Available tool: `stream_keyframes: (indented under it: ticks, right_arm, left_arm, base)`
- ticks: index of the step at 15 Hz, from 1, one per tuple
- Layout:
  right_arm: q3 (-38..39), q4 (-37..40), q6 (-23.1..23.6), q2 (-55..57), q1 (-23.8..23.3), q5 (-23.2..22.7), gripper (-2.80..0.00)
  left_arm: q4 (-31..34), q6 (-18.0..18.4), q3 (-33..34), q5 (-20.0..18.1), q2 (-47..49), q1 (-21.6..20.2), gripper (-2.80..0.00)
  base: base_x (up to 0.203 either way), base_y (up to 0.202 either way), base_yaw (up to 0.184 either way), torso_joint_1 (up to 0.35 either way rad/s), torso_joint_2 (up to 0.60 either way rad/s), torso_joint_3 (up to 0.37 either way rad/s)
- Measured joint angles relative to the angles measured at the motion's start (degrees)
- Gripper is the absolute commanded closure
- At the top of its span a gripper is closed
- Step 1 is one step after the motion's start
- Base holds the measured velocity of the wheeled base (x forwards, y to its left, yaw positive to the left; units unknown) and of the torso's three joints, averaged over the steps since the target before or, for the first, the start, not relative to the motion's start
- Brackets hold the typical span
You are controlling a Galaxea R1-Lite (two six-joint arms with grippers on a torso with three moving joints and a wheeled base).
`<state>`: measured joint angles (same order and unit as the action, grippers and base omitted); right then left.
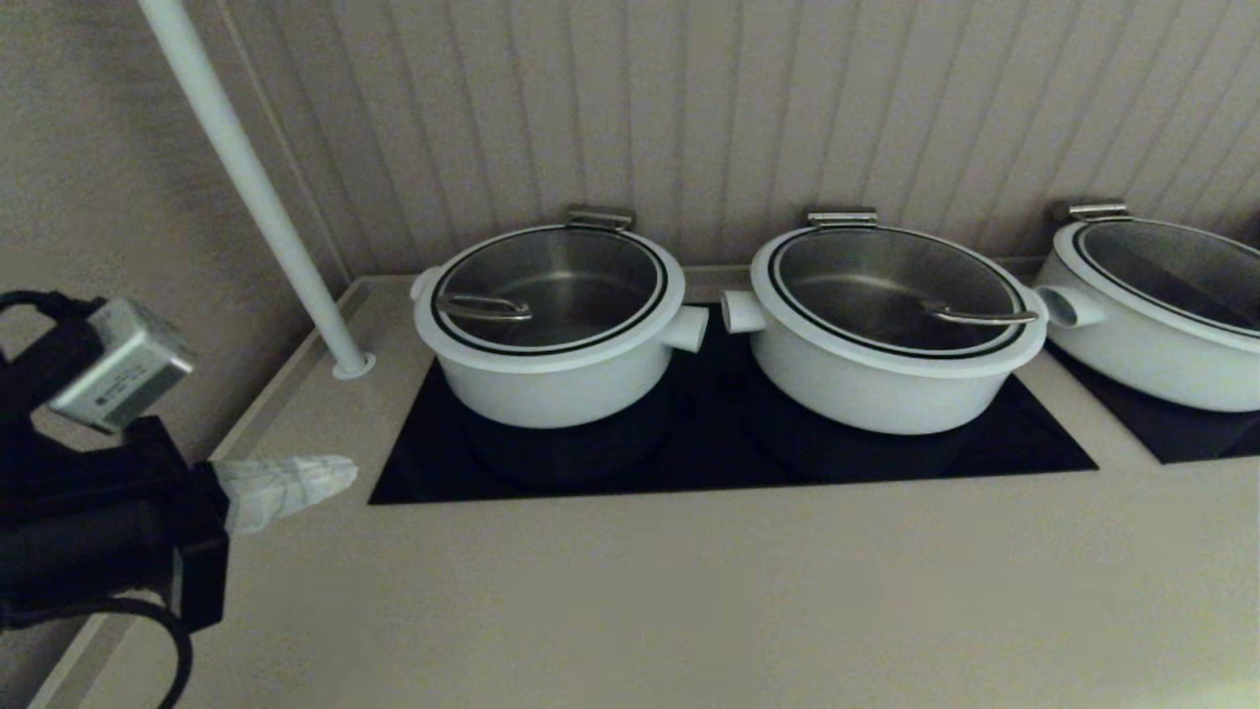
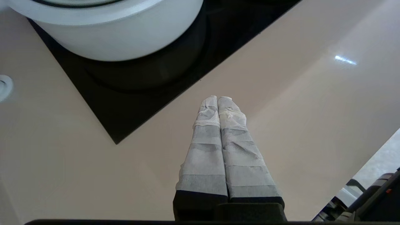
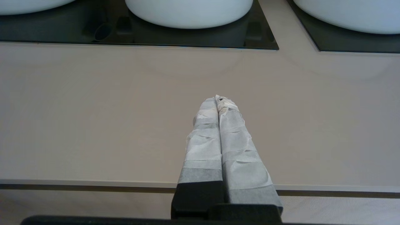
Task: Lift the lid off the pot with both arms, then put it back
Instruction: Open the food pot lid a small opening with the left arm
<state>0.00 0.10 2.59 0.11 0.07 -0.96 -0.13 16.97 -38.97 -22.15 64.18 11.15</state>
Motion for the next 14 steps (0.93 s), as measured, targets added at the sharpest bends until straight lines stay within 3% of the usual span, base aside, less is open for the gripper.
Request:
stream_keyframes:
  ticks: [8, 14]
  right_arm:
    - [0.00, 0.00, 0.01, 0.00, 0.00, 0.03, 0.00]
    - [0.00, 0.01, 0.02, 0.00, 0.00, 0.03, 0.00]
  left_arm:
    - [-0.27, -1.57, -6.82, 3.05, 6.31, 0.21, 0.00]
    - [-9.89, -1.46, -8.29, 7.15, 13.49, 2.44, 0.00]
  base:
    - [0.000, 0.000, 0.000, 0.000, 0.00, 0.000]
    - [0.000, 0.000, 0.000, 0.000, 0.00, 0.000]
